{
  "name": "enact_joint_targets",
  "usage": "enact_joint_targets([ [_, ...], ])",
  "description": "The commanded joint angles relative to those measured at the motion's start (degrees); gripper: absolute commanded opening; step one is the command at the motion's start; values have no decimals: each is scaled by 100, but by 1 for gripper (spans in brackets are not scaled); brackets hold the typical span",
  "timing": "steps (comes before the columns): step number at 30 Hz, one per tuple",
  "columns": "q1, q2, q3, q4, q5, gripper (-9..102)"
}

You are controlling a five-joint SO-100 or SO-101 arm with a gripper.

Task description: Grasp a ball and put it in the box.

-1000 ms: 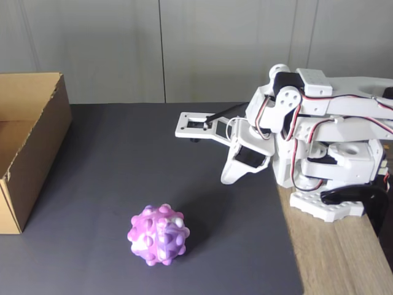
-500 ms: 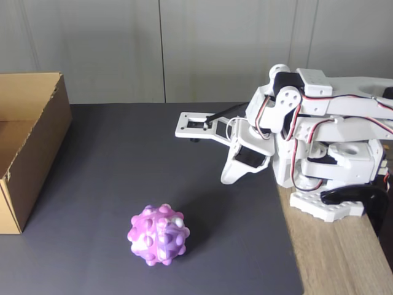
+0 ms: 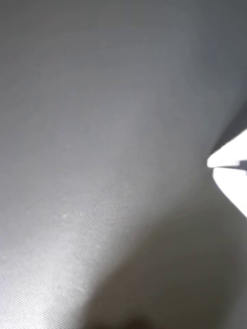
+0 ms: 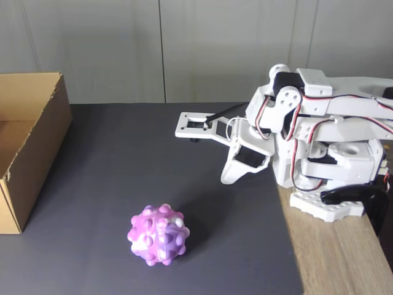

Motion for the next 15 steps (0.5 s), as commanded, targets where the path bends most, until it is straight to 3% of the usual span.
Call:
enact_joint_targets([
  [1,-70,-44,26,88,18,1],
  [15,141,-44,26,97,18,0],
])
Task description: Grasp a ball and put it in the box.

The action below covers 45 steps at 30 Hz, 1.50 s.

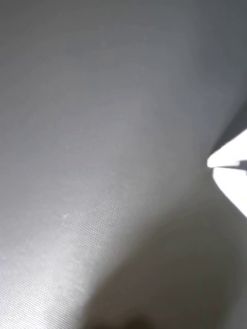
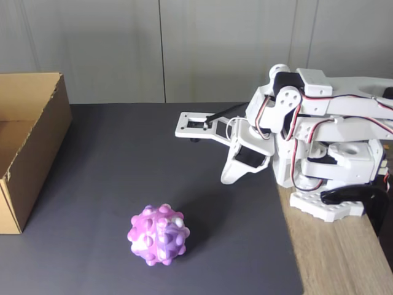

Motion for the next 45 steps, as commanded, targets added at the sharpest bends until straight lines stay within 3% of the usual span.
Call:
enact_joint_targets([
  [1,97,-44,26,97,26,0],
  [37,-26,-53,18,-202,202,0],
  [45,-79,-44,-870,-158,800,0],
])
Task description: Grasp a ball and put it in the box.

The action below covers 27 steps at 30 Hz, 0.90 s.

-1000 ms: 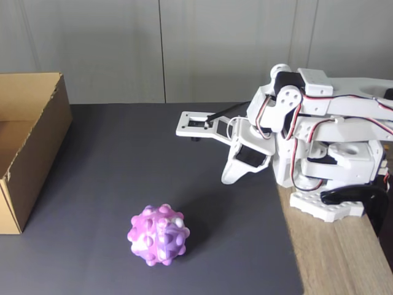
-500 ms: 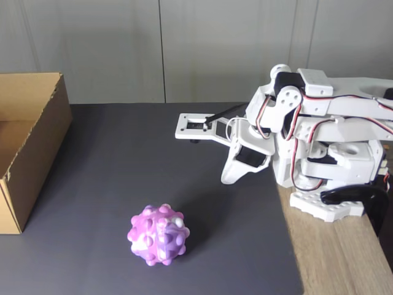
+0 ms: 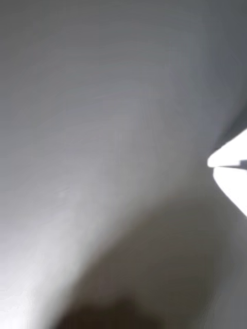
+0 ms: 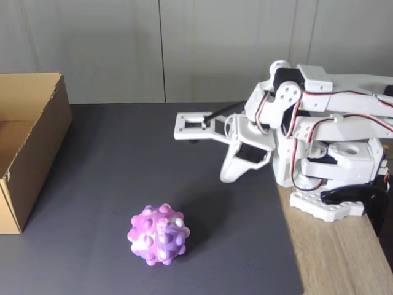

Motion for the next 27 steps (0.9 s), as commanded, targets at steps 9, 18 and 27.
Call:
enact_joint_targets([
  [9,-1037,-844,-2057,281,123,0],
  [18,-2364,-2953,-4122,-185,-237,0],
  [27,-3234,-4526,-5370,-870,-343,0],
])
